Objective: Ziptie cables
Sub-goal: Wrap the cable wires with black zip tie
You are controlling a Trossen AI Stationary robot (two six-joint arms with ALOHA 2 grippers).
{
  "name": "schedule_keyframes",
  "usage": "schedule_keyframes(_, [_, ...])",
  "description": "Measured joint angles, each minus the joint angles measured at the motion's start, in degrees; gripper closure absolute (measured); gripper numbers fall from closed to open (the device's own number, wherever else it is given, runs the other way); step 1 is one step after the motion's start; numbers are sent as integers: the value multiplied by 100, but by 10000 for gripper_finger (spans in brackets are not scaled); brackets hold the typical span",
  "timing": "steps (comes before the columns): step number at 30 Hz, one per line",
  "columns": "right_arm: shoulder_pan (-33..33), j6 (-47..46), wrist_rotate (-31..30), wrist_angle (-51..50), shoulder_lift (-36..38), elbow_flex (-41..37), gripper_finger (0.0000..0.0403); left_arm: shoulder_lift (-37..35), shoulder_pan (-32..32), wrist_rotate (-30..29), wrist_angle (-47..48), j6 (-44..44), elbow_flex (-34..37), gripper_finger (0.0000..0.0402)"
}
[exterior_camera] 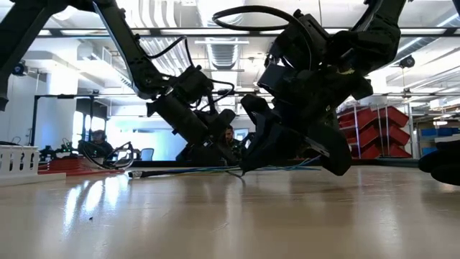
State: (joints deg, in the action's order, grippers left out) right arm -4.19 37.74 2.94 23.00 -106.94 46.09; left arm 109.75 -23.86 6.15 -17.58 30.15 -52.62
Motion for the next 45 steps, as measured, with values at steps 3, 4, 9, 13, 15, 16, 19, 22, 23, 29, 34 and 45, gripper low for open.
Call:
schedule_keyframes(3, [0, 23, 0, 0, 0, 0, 403, 0, 22, -61, -23, -109, 0, 275])
schedule_keyframes(4, [0, 26, 0, -2, 0, 0, 403, 0, 22, -80, -36, -150, 0, 283])
schedule_keyframes(9, [0, -142, 7, -1, 0, 0, 403, 0, 37, -347, -50, -416, 0, 334])
schedule_keyframes(13, [28, -613, 192, 2, 0, 0, 403, 0, 99, -358, -102, -690, 61, 391])
schedule_keyframes(15, [47, -875, 226, 19, 0, -1, 403, 0, 134, -363, -199, -755, 156, 395])
schedule_keyframes(16, [60, -1023, 240, 26, 0, -2, 403, -2, 153, -363, -282, -793, 218, 396])
schedule_keyframes(19, [127, -1426, 237, 30, 0, -2, 403, -2, 219, -374, -749, -849, 515, 400])
schedule_keyframes(22, [215, -1972, 225, 100, 0, -2, 403, -7, 322, -371, -1517, -913, 937, 401])
schedule_keyframes(23, [255, -2186, 231, 137, 0, -2, 403, -7, 362, -369, -1833, -995, 1089, 401])
schedule_keyframes(29, [600, -3215, 879, 243, 0, 0, 403, -14, 663, -355, -3907, -1808, 1850, 401])
schedule_keyframes(34, [829, -3739, 1351, 249, 0, 147, 403, -80, 706, -434, -4120, -2300, 1988, 401])
schedule_keyframes(45, [852, -4130, 1798, -287, 326, 513, 403, -197, 593, -1007, -4081, -2589, 1929, 401])
